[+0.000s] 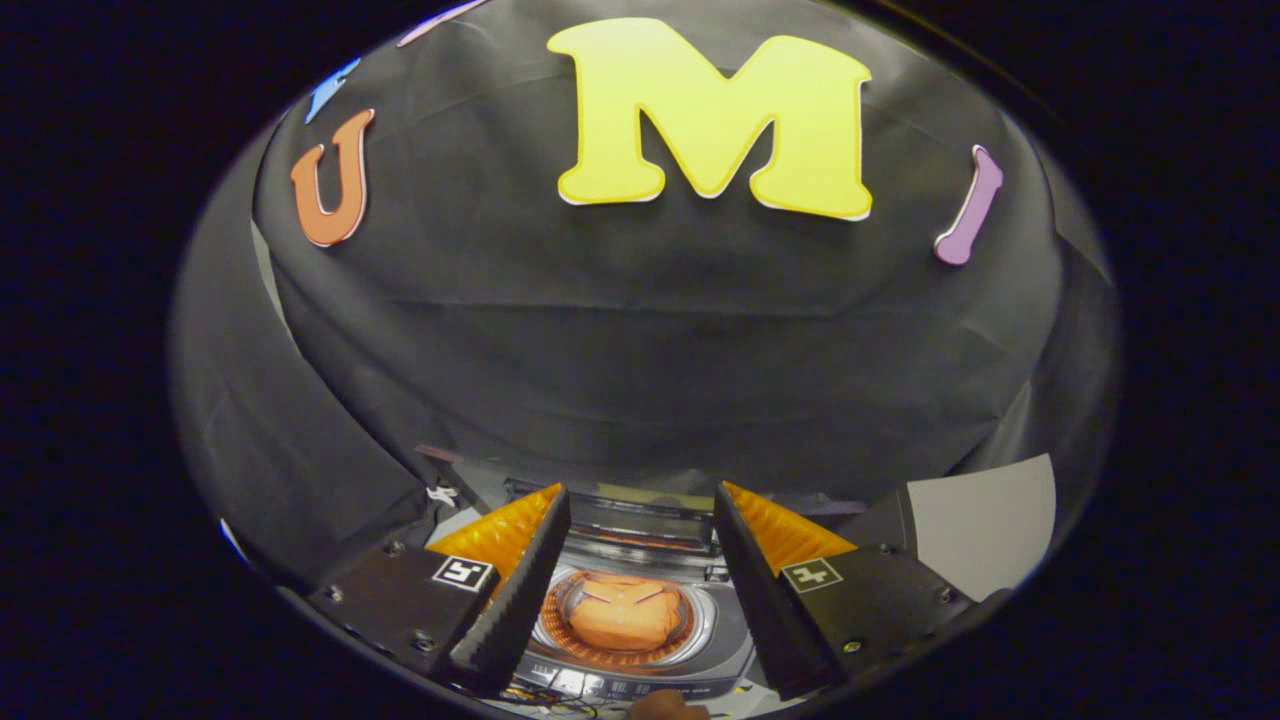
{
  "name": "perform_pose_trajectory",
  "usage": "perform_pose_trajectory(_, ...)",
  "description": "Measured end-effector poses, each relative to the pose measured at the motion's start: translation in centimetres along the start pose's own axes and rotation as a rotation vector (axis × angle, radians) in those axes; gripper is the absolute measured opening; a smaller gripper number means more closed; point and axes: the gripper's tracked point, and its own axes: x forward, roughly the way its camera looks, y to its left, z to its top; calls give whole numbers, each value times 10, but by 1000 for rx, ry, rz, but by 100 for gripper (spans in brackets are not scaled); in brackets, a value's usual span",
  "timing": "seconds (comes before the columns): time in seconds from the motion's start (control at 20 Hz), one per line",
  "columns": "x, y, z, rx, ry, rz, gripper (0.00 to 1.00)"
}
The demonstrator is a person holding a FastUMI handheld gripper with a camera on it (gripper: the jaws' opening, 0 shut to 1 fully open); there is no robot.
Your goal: Put the clothes into the washing machine and then close the washing machine lid.
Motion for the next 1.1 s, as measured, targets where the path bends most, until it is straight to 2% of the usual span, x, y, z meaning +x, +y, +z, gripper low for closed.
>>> perform_pose_trajectory(0.45,69,6,13,22,61,22,90)
perform_pose_trajectory(0.7,100,13,8,80,98,36,90)
perform_pose_trajectory(0.95,117,17,2,107,119,47,90)
perform_pose_trajectory(1.1,116,15,0,76,94,32,89)
